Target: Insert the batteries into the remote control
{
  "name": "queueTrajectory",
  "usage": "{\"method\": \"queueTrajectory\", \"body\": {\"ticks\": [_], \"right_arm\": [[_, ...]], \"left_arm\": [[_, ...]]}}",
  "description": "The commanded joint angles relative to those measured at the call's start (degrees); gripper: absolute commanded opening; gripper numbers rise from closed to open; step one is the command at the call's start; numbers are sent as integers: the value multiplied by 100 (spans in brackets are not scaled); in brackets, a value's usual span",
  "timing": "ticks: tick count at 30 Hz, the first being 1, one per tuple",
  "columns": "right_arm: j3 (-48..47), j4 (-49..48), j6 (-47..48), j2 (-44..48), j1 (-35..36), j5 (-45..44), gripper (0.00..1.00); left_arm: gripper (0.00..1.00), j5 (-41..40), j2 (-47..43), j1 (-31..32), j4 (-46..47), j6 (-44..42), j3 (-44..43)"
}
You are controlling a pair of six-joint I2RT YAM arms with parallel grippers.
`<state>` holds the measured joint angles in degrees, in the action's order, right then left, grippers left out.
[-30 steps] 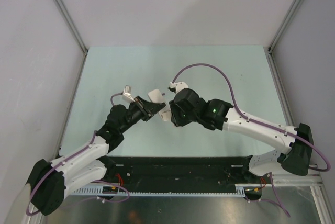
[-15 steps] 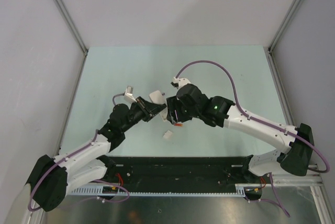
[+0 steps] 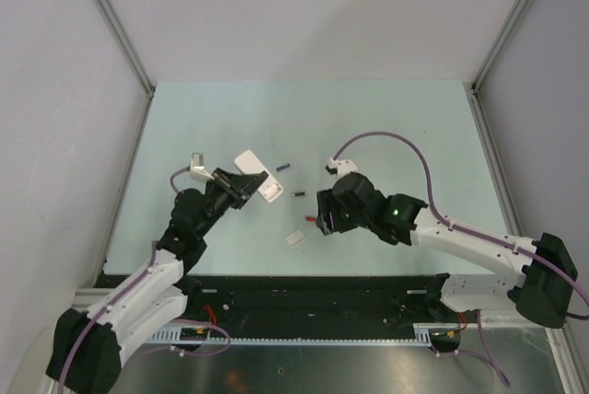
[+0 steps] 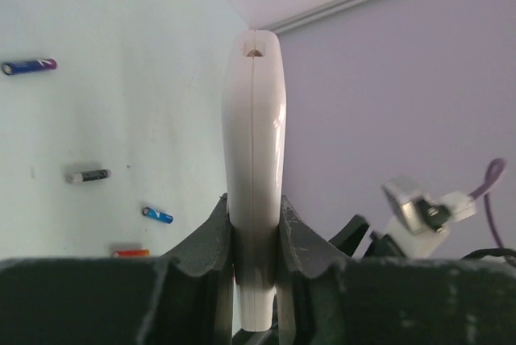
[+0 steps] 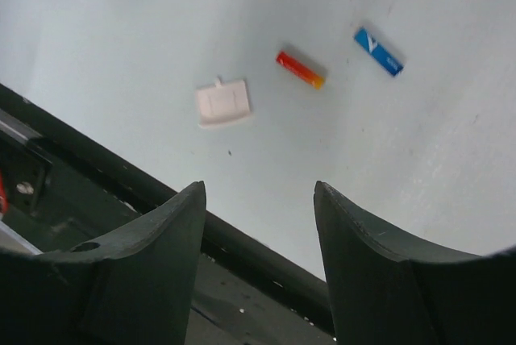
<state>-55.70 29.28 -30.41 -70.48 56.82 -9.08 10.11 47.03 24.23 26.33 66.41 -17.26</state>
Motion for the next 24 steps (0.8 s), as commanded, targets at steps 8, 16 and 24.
{"method": "queueTrajectory", "body": {"ticks": [8,16,24], "right_arm": [[561,-1723,352,-941,646,-111,56],[499,-2365,1142,-1872,1059,-603,47],[481,-2857,2136,-2163,1288,-849,47]], "left_arm": [[0,0,-1827,-190,-1249,-243,732],[0,17,-2681,-190,-2263,-322,636],[0,-88,-2743,-190,-2290,-243,662]]}}
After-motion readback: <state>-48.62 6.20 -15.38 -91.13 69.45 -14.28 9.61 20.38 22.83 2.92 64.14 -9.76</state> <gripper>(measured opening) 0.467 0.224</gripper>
